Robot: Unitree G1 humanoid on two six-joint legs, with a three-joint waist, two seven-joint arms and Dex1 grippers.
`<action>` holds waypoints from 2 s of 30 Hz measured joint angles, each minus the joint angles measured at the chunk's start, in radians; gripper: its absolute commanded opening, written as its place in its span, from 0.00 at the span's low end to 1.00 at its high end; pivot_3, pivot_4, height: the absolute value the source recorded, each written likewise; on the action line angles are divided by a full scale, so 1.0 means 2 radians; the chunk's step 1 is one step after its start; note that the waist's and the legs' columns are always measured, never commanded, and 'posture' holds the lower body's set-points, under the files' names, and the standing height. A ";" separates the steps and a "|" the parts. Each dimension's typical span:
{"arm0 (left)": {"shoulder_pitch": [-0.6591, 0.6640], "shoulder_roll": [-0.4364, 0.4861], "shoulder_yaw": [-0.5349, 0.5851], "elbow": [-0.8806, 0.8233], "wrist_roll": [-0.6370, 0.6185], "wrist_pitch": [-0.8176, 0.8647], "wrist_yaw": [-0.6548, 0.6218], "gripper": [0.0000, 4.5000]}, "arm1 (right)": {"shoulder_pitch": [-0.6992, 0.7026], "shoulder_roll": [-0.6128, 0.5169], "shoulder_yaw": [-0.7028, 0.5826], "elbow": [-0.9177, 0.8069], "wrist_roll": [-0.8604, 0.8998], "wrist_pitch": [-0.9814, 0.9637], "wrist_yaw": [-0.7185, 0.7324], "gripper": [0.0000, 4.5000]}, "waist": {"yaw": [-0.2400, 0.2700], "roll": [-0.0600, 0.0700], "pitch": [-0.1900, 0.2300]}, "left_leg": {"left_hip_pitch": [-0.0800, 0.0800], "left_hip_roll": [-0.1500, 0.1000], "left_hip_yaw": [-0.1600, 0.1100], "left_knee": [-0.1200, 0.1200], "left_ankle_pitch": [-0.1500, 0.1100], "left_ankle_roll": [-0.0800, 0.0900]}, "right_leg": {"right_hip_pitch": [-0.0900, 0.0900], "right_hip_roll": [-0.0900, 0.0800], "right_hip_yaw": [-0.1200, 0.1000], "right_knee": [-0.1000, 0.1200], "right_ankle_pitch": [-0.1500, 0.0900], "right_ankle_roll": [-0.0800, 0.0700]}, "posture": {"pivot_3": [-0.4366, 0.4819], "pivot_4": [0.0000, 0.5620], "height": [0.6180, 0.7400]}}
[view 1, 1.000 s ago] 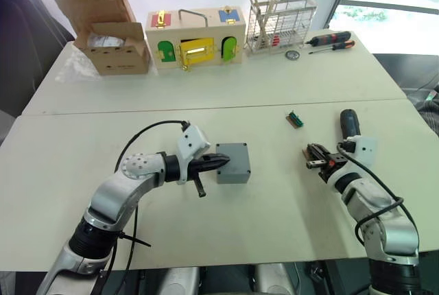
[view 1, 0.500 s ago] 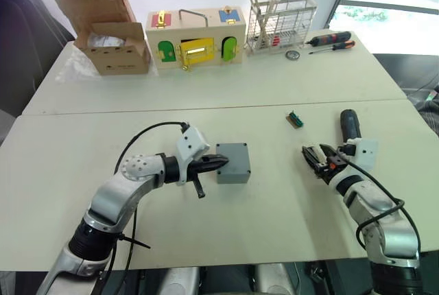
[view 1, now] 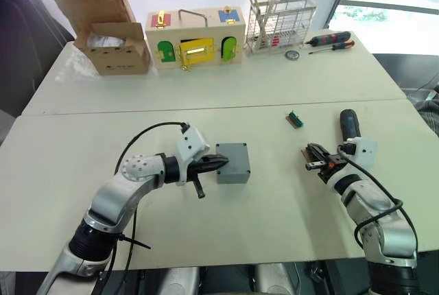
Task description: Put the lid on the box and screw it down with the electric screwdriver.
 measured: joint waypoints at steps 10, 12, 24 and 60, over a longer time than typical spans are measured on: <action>0.003 0.000 0.000 0.000 0.004 -0.008 -0.001 0.00 | -0.002 0.000 -0.012 -0.016 0.014 0.003 -0.008 0.01 | 0.000 0.000 0.000 | 0.000 0.000 0.000 0.000 0.000 0.000 | 0.000 0.000 0.000 0.000 0.000 0.000 | 0.48 0.27 0.95; 0.003 0.000 0.000 0.000 0.005 -0.008 -0.001 0.00 | -0.002 0.000 -0.019 -0.026 0.020 0.005 -0.010 0.01 | 0.000 0.000 0.000 | 0.000 0.000 0.000 0.000 0.000 0.000 | 0.000 0.000 0.000 0.000 0.000 0.000 | 0.48 0.27 0.95; -0.003 0.023 0.063 0.008 -0.044 0.021 -0.009 0.00 | -0.086 -0.058 0.048 -0.083 0.062 0.045 0.073 0.01 | -0.009 0.000 0.000 | 0.000 0.000 -0.001 -0.001 0.000 0.000 | 0.000 0.001 -0.001 0.000 0.000 0.000 | 0.48 0.27 0.95; 0.064 0.066 0.083 -0.069 -0.061 0.060 0.036 0.00 | -0.131 -0.042 0.170 -0.004 0.042 0.033 0.175 0.13 | -0.011 0.000 0.000 | 0.000 0.000 0.000 0.000 0.000 0.000 | 0.000 0.000 -0.001 -0.001 0.000 0.000 | 0.48 0.27 0.95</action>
